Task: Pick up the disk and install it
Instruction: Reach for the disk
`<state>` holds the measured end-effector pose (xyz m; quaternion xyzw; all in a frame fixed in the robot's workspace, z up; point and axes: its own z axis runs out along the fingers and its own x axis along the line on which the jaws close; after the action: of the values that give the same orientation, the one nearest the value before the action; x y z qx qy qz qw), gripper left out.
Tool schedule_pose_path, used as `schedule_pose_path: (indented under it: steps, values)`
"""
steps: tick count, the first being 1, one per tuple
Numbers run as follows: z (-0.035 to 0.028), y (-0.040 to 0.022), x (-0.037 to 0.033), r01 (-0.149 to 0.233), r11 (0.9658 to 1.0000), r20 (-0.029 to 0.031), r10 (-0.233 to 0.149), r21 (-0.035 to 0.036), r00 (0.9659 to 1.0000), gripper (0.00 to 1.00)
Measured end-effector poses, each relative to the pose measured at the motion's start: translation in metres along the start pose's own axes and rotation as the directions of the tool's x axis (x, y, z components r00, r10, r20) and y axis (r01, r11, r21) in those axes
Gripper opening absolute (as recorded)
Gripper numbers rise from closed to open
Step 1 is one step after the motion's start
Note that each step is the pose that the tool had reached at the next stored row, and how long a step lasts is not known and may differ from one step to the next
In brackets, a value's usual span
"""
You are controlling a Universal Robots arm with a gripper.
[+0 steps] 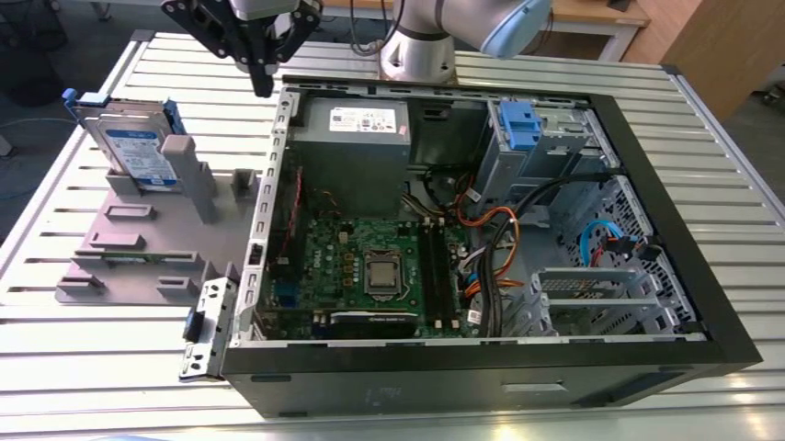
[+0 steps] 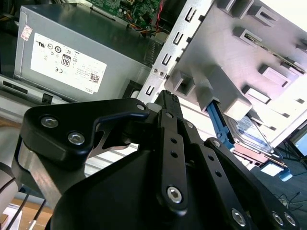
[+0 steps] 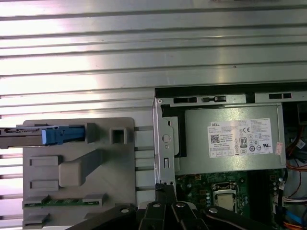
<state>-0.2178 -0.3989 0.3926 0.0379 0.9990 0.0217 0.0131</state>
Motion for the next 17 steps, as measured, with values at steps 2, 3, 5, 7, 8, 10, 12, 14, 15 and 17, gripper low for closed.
schedule_pose_path:
  steps: [2, 3, 5, 7, 8, 10, 12, 14, 15, 17]
  values:
    - [0.0, 0.0, 0.0003, 0.0, 1.0, 0.0, 0.0, 0.0001, 1.0, 0.11]
    - [0.0, 0.0, 0.0005, 0.0, 1.0, 0.0, 0.0, 0.0001, 1.0, 0.11]
    - [0.0, -0.0001, 0.0009, 0.0, 1.0, 0.0, 0.0, 0.0001, 1.0, 0.11]
    - [0.0, -0.0001, 0.0013, 0.0, 1.0, 0.0, 0.0, 0.0, 1.0, 0.11]
    - [0.0, -0.0001, 0.0015, 0.0, 1.0, 0.0, 0.0, 0.0, 1.0, 0.11]
    - [-0.0001, -0.0001, 0.0019, 0.0, 1.0, 0.0, 0.0, 0.0001, 1.0, 0.11]
    - [-0.0001, -0.0002, 0.0023, 0.0, 1.0, -0.0001, 0.0, 0.0, 1.0, 0.11]
    - [0.0, -0.0002, 0.0027, 0.0, 1.0, 0.0, 0.0, 0.0, 1.0, 0.11]
    - [-0.0001, -0.0002, 0.0032, 0.0, 1.0, -0.0001, 0.0, 0.0001, 1.0, 0.11]
    - [-0.0001, -0.0003, 0.004, 0.0, 1.0, 0.0, 0.0, 0.0, 1.0, 0.11]
